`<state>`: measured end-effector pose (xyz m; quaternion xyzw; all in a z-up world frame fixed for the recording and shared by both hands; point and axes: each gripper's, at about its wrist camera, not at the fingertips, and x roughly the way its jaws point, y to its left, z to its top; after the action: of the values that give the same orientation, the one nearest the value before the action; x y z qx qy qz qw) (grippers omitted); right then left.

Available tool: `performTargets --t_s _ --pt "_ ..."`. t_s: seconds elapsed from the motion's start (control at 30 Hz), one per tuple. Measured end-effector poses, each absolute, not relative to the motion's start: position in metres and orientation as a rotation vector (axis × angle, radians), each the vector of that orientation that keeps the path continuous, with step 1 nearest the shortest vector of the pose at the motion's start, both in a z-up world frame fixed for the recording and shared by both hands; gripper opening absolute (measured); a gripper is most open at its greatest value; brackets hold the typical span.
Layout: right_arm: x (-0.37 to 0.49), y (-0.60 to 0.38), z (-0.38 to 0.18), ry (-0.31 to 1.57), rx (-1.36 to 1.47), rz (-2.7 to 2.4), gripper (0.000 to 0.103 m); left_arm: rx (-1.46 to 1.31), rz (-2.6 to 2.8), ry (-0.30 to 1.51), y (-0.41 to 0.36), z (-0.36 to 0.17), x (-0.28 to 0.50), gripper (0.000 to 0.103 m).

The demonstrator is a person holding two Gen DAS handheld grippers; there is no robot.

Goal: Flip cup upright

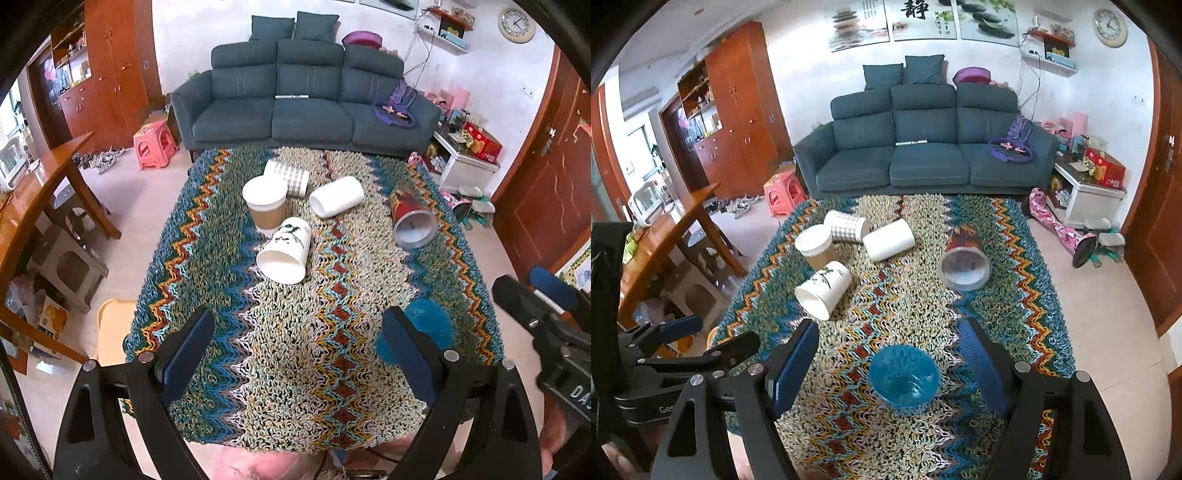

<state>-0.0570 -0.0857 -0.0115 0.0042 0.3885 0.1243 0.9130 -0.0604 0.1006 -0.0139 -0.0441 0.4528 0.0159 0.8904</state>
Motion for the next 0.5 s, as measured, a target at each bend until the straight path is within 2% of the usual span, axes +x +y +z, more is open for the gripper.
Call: performTargets --t_s 0.2,0.5 --pt "-0.058 -0.085 0.003 0.843 0.024 0.220 0.079 -0.082 0.029 0.907 0.096 0.009 -0.066 0.094" --pt "-0.074 -0.084 0.026 0.779 0.015 0.220 0.079 -0.112 0.051 0.887 0.095 0.025 -0.068 0.094"
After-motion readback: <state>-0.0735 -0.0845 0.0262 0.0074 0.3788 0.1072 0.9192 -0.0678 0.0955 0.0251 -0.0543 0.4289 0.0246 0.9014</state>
